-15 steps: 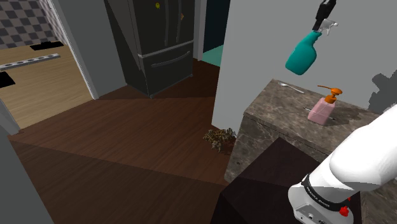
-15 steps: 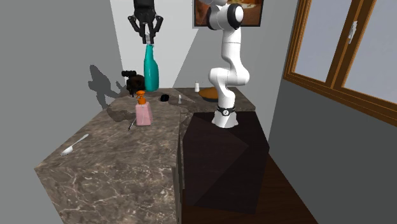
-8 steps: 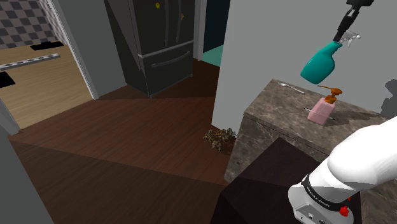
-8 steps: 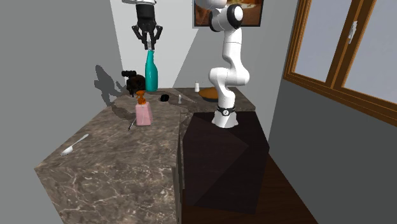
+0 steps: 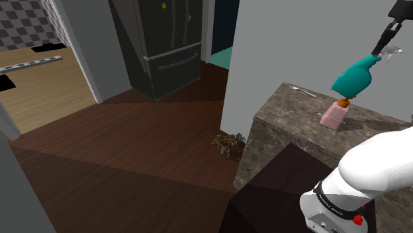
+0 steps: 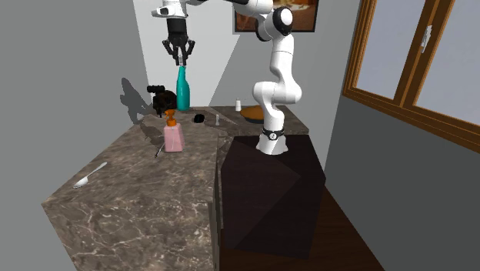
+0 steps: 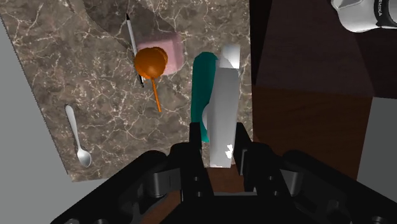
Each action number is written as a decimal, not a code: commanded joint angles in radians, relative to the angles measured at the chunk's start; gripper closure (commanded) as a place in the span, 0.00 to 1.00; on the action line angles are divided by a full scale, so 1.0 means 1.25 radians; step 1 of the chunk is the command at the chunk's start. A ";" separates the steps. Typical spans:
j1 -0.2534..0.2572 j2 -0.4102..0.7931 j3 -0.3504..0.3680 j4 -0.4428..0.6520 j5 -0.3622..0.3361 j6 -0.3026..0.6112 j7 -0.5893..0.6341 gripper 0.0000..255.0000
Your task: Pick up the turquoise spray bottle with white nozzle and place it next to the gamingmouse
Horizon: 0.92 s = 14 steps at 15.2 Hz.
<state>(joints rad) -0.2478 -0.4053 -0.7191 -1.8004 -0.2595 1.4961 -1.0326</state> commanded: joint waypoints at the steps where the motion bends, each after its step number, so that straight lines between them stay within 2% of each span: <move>1: -0.012 -0.014 -0.021 -0.019 -0.015 0.013 -0.028 1.00; 8: -0.043 -0.028 -0.126 -0.040 -0.056 0.053 -0.150 1.00; 14: -0.041 -0.004 -0.252 -0.024 -0.068 0.094 -0.268 1.00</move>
<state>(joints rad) -0.2984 -0.4128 -1.0133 -1.8318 -0.3419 1.6053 -1.3457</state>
